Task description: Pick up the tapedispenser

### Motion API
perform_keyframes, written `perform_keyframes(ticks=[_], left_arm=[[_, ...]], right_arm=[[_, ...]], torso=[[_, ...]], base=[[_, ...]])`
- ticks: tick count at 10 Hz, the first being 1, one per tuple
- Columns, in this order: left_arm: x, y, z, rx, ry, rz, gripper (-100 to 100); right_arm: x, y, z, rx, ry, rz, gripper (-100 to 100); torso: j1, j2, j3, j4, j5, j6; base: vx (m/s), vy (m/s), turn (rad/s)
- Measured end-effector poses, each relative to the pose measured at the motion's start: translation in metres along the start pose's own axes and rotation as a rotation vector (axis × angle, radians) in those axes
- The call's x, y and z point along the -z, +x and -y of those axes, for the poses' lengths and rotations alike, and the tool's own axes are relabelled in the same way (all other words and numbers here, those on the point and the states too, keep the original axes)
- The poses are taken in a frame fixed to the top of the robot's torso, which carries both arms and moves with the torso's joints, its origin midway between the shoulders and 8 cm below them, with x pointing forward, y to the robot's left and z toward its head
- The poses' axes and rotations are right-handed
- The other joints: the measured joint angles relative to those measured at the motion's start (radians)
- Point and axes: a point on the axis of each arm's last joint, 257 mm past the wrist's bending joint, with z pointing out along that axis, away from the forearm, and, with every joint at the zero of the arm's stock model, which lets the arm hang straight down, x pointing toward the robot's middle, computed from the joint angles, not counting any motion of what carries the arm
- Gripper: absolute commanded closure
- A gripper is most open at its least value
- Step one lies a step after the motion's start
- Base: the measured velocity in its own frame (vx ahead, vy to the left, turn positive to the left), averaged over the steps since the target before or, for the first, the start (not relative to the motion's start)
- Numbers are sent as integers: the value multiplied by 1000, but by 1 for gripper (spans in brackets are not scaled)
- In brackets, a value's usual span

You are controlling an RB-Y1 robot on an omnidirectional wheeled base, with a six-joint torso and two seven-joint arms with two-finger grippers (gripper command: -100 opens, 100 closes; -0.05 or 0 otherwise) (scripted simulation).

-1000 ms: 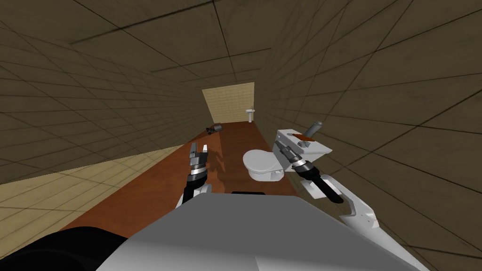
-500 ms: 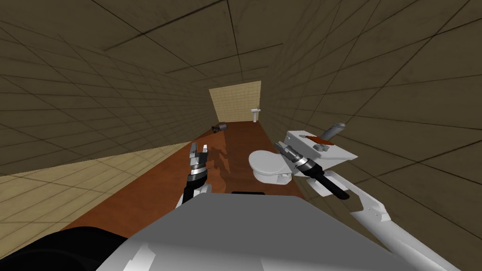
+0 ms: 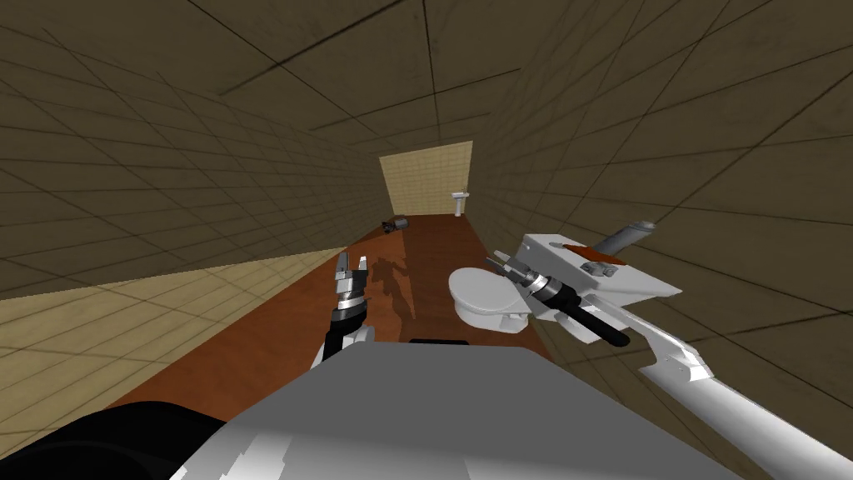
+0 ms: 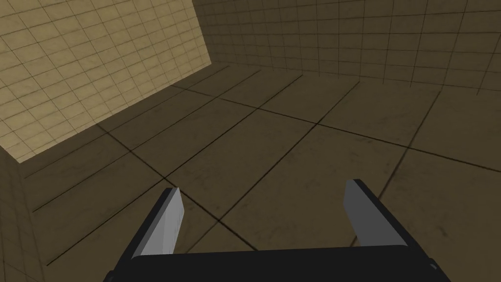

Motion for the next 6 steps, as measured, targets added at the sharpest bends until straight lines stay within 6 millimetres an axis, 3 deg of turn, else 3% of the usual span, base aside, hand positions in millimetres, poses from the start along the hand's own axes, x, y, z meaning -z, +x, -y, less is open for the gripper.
perform_keyframes(ticks=[6], left_arm=[[0, 0, 0, 0, 0, 0, 0]], right_arm=[[15, 18, 22, 204, -65, -188, -100]], torso=[[1, -1, -1, 0, 0, 0]], base=[[20, 75, 158]])
